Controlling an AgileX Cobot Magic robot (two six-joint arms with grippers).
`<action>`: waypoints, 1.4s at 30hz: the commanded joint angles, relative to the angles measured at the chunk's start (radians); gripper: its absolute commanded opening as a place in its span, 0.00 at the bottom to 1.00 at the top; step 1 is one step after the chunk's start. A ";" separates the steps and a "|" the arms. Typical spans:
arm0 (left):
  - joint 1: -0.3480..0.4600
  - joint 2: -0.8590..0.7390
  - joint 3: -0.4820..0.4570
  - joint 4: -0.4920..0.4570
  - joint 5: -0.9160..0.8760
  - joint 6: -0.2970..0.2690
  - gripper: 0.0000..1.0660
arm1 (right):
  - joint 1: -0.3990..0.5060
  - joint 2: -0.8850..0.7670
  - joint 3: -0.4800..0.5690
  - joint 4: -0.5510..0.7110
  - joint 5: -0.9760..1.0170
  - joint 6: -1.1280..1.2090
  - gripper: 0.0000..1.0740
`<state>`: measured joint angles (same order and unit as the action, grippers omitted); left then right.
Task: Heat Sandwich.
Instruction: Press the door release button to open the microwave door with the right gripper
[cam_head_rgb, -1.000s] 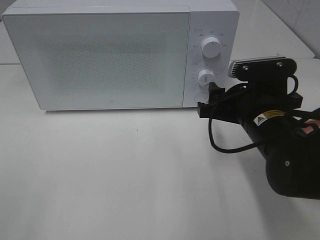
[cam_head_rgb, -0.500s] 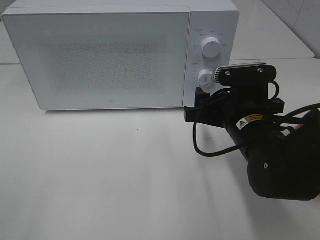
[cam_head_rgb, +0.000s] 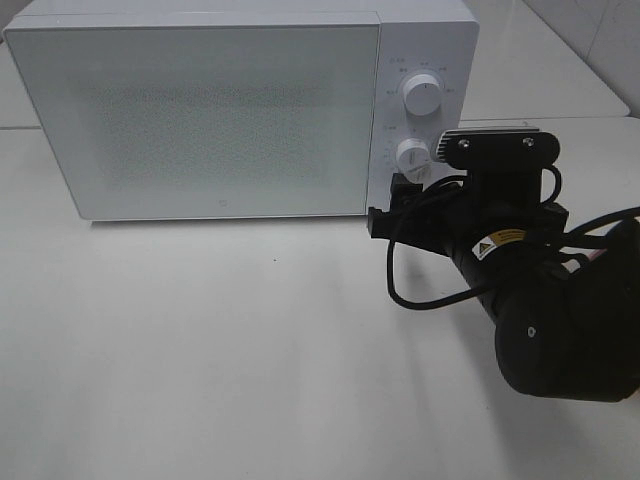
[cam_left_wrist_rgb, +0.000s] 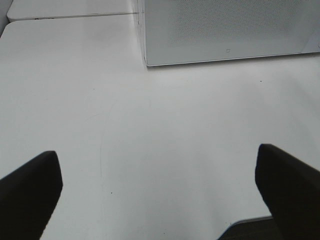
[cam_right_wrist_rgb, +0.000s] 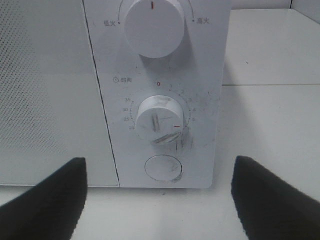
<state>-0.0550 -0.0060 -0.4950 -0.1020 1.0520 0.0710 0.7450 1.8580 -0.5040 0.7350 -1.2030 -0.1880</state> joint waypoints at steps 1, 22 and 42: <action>-0.002 -0.024 0.002 -0.005 -0.015 -0.002 0.97 | 0.002 -0.004 -0.007 -0.003 -0.009 0.117 0.71; -0.002 -0.024 0.002 -0.005 -0.015 -0.002 0.97 | 0.002 -0.004 -0.006 -0.003 0.100 1.273 0.52; -0.002 -0.024 0.002 -0.005 -0.015 -0.002 0.97 | -0.001 -0.004 -0.008 0.014 0.196 1.484 0.01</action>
<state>-0.0550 -0.0060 -0.4950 -0.1020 1.0520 0.0710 0.7450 1.8580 -0.5040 0.7540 -1.0150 1.2960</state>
